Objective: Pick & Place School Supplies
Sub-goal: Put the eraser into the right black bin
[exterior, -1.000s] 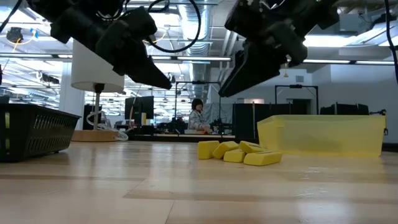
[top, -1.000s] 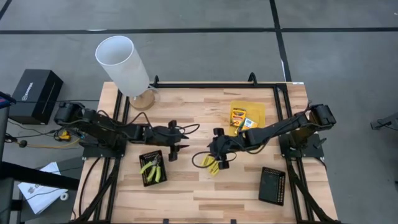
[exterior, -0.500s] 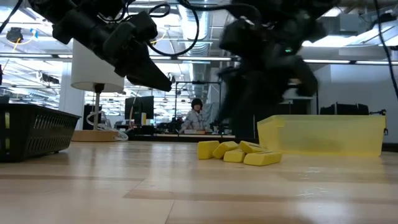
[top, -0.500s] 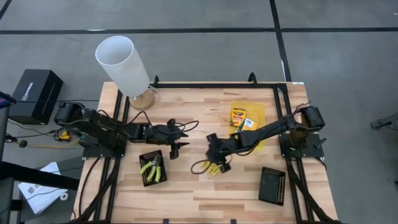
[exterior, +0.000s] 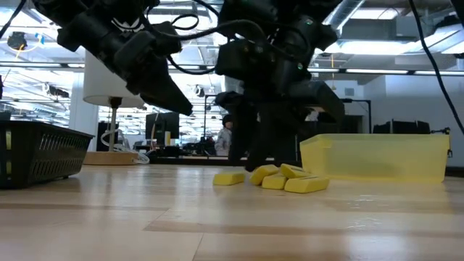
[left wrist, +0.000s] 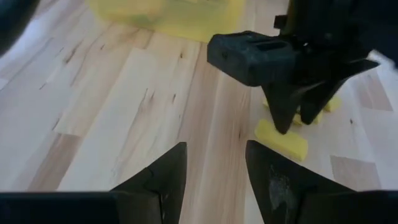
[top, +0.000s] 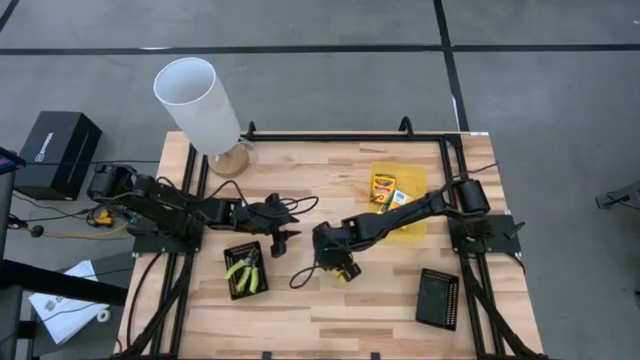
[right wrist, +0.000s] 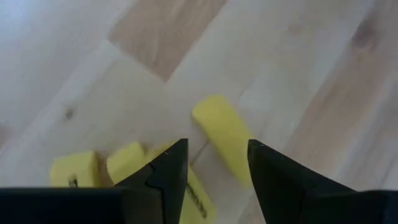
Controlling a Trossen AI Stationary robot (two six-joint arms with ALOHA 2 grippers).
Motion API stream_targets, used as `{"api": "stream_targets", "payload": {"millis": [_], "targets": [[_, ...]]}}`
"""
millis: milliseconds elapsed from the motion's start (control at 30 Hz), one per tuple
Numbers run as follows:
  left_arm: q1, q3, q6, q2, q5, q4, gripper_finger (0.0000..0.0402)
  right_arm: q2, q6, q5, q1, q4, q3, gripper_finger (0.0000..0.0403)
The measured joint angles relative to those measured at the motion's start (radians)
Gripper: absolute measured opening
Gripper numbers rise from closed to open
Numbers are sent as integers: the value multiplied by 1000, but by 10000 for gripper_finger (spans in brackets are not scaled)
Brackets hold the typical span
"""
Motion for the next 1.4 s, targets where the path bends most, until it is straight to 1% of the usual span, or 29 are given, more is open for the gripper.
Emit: {"api": "stream_targets", "payload": {"millis": [200, 433, 667, 833, 1033, 1300, 1400], "targets": [[0, -13, 8, 0, 1, -7, 159, 10, 20, -41, -17, -17, 1, 146], [0, -41, 9, 0, 0, -7, 159, 10, 14, -44, -39, -42, 32, 146], [0, -44, 10, 0, 0, -5, 159, 8, 24, -43, -42, -177, 126, 158], [0, -44, 11, 0, 0, -5, 159, 8, 94, -43, -16, -311, 131, 159], [0, -44, 31, 0, 0, -2, 159, 8, 117, -43, 18, -292, 101, 157], [0, -44, 30, 0, 0, 1, 159, 8, 119, -47, 4, -265, 102, 161], [0, -44, 30, 0, 0, 1, 159, 8, 119, -76, -2, -264, 102, 160]]}}
